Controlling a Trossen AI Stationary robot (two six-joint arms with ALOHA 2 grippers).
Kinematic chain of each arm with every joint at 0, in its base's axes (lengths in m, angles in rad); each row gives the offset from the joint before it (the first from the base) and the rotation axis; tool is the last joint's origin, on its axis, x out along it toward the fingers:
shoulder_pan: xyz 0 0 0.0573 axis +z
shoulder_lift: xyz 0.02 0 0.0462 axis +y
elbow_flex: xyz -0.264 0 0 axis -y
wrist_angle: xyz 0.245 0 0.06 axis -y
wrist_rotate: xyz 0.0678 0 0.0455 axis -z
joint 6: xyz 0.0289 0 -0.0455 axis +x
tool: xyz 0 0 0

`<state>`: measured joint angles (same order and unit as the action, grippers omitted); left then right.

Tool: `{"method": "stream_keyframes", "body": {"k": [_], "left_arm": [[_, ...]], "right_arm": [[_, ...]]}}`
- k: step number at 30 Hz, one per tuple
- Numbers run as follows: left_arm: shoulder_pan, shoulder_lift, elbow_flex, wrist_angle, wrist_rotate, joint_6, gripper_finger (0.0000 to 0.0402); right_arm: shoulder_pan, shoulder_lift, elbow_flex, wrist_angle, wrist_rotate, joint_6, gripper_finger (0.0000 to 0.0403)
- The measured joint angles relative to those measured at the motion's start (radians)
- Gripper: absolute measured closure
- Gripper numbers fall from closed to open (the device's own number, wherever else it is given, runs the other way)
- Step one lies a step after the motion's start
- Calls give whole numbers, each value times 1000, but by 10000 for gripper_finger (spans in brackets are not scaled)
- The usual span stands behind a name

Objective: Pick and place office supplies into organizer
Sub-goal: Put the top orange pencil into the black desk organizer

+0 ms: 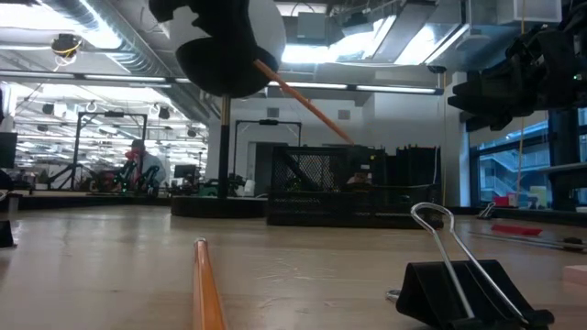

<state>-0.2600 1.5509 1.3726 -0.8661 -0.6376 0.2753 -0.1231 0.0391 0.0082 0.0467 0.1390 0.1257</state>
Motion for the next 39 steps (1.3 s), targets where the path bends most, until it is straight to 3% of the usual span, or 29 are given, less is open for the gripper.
{"method": "stream_keyframes", "body": {"k": [20,39], "left_arm": [[1,2,13,-86,-53,-45,384],[0,13,-25,-38,-103,128,384]], "right_arm": [[0,0,0,0,0,-1,241],[0,0,0,0,0,-1,241]]}}
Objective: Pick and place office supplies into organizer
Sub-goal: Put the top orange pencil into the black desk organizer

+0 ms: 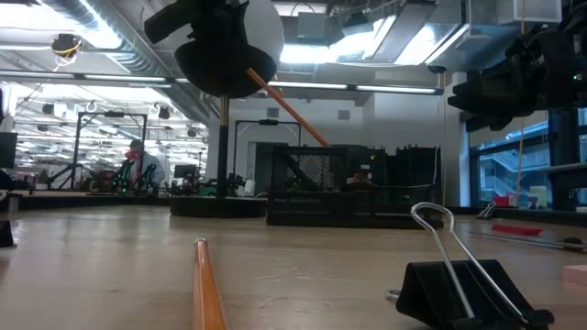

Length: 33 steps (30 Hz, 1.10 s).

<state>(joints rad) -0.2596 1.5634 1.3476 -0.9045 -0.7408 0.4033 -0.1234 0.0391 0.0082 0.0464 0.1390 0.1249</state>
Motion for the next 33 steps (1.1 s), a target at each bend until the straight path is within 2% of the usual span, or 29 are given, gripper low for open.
{"method": "stream_keyframes", "body": {"k": [11,24,33], "left_arm": [[0,143,0,12,-80,122,384],[0,156,0,50,-51,412,377],[0,156,0,128,-50,441,346]], "right_arm": [[0,0,0,0,0,-1,241],[0,0,0,0,0,-3,241],[0,0,0,0,0,-3,241]]}}
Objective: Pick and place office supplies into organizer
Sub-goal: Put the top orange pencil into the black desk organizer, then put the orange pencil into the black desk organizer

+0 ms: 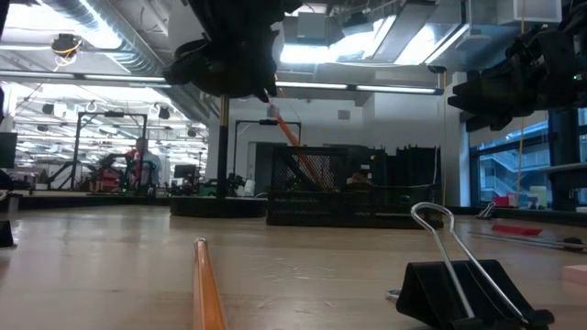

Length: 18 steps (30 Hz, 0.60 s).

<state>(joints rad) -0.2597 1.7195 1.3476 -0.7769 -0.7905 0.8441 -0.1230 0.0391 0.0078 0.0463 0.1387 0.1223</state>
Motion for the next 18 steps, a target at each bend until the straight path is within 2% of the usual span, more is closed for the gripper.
{"method": "stream_keyframes", "body": {"k": [9,15,18], "left_arm": [[13,0,0,0,-56,-67,328],[-12,-4,11,0,-220,-226,327],[-29,-16,26,-4,-170,-346,327]], "right_arm": [[0,0,0,0,0,0,241],[0,0,0,0,0,0,241],[0,0,0,0,0,0,241]]}}
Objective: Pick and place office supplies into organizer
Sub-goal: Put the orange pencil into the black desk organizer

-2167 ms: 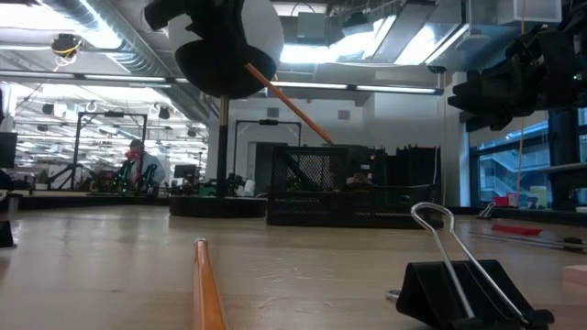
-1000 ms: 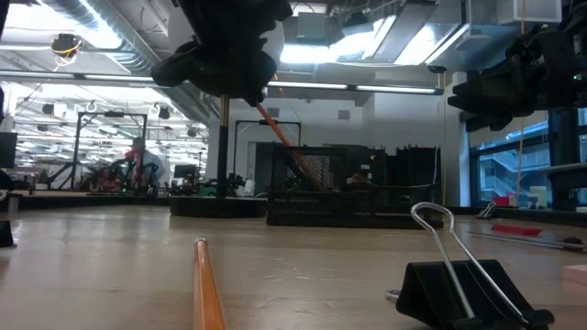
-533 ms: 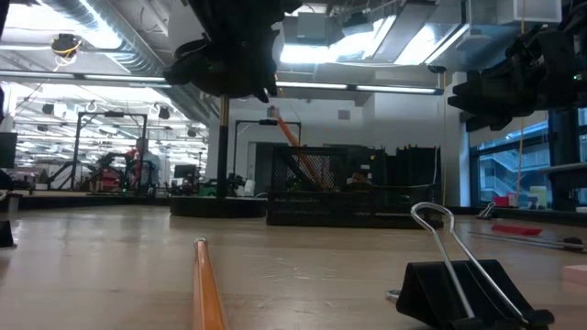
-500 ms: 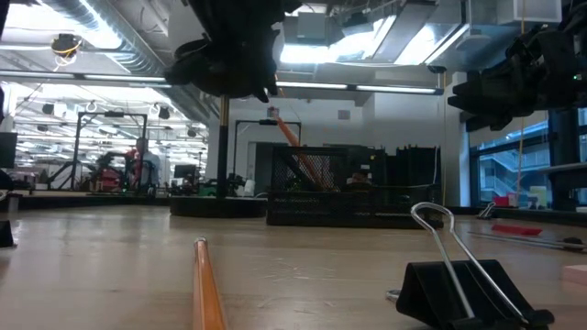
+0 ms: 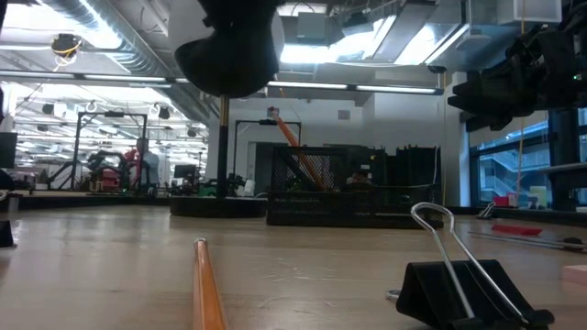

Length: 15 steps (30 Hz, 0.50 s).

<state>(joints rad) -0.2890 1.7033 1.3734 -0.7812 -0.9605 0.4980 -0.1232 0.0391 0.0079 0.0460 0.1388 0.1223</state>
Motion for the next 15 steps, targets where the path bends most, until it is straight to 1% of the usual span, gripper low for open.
{"method": "stream_keyframes", "body": {"k": [2,5,7,11,15], "left_arm": [[-9,-9,1,2,124,-57,327],[-19,-26,1,7,367,-148,327],[-20,-37,-6,47,524,-191,327],[-16,-38,-63,175,797,-216,327],[-12,-39,-172,401,998,-223,327]], "right_arm": [[0,0,0,0,0,0,241],[0,0,0,0,0,0,241],[0,0,0,0,0,0,241],[0,0,0,0,0,0,241],[0,0,0,0,0,4,241]]}}
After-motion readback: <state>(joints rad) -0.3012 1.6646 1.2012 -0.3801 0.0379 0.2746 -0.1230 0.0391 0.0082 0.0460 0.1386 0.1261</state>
